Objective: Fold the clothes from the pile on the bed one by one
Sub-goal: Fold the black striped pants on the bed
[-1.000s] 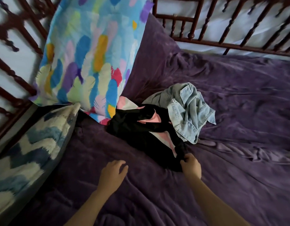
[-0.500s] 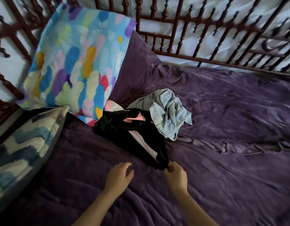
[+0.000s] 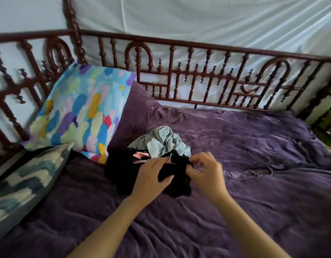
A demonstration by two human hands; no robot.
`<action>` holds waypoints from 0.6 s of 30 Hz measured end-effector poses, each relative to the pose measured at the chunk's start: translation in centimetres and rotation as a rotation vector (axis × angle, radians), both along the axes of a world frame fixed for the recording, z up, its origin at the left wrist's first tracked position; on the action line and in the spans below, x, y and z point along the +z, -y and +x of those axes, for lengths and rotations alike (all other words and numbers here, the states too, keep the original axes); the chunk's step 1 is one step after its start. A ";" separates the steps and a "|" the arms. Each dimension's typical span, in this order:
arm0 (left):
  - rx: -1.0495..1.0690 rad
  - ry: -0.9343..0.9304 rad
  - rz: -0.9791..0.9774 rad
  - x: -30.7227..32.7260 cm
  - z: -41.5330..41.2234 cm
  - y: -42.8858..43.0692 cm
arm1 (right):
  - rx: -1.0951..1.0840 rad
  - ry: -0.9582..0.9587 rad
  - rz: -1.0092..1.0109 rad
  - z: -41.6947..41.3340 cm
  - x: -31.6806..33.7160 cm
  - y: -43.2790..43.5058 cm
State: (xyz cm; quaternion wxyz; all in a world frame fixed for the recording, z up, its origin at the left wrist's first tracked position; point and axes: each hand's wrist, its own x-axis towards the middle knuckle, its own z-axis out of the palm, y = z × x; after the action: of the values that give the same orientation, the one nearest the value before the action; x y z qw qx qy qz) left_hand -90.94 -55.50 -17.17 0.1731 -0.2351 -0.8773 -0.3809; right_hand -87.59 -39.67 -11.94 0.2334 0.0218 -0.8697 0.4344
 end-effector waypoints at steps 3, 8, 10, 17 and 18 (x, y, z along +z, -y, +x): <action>-0.037 -0.011 0.163 5.5 0.7 -1.6 | 0.026 -0.058 -0.100 1.1 4.9 -2.0; -0.232 0.032 0.348 12.2 1.7 -3.8 | 0.131 -0.189 -0.229 2.3 11.1 -5.2; -0.352 0.108 0.336 13.3 1.8 -4.3 | 0.182 -0.195 -0.251 2.8 12.5 -6.3; -0.566 0.424 0.314 11.7 1.3 -6.5 | 0.248 -0.034 -0.147 5.0 9.7 -8.1; -0.575 0.451 0.307 11.1 1.2 -6.8 | 0.242 -0.012 -0.155 5.1 9.0 -8.3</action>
State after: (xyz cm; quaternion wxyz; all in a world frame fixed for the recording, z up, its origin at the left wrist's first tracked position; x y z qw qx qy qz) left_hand -89.76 -48.69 -6.05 -0.1044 -0.3529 -0.7246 -0.5827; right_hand -82.46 -31.39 -2.99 0.1854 0.1111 -0.8232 0.5249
